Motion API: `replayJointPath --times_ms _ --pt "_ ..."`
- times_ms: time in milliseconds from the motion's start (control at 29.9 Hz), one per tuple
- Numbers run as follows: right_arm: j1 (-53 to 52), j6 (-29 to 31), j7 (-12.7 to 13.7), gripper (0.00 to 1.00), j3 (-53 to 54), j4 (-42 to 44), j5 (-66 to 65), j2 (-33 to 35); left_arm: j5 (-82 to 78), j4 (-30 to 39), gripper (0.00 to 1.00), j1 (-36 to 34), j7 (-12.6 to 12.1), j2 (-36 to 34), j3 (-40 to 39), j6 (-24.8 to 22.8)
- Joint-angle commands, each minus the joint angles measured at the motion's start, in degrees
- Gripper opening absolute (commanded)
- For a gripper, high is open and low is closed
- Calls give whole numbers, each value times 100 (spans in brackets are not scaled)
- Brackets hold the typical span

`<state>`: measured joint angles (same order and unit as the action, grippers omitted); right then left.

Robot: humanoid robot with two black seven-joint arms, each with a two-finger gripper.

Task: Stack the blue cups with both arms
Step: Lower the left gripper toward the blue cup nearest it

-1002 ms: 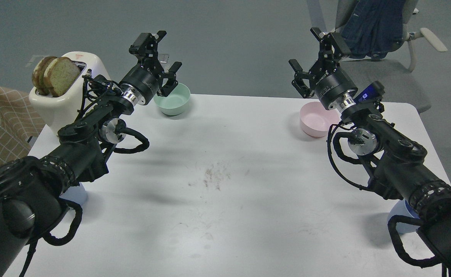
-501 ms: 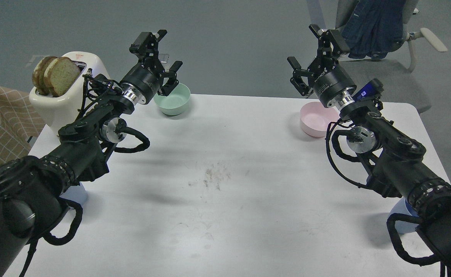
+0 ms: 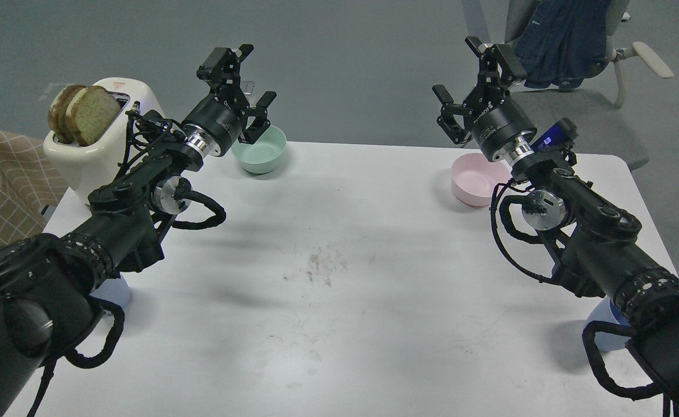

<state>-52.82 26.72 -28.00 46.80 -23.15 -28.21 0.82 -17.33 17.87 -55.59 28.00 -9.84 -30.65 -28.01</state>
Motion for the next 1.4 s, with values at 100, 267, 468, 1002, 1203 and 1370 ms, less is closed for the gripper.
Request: replayJointPath --times_ms 100,267,468,1002,1203,1370 --pt "0 0 0 100 5 -5 0 15 -1377 1920 97 -109 0 -1519 15 1" --pt "0 0 0 100 -4 -14 0 24 -2950 3880 97 83 0 -3118 24 1" --pt "0 9 0 100 -39 -49 -9 50 -5323 5604 97 760 0 -4841 -38 1" --pt "18 9 0 100 -57 -67 -9 15 -7074 6062 98 2466 0 -6996 847 953" --pt "35 9 0 100 -57 -76 -9 15 -7083 6053 98 2466 0 -6944 1465 1544" --pt "44 9 0 100 -57 -93 -9 15 -7091 5930 97 2510 0 -6839 1483 1579"
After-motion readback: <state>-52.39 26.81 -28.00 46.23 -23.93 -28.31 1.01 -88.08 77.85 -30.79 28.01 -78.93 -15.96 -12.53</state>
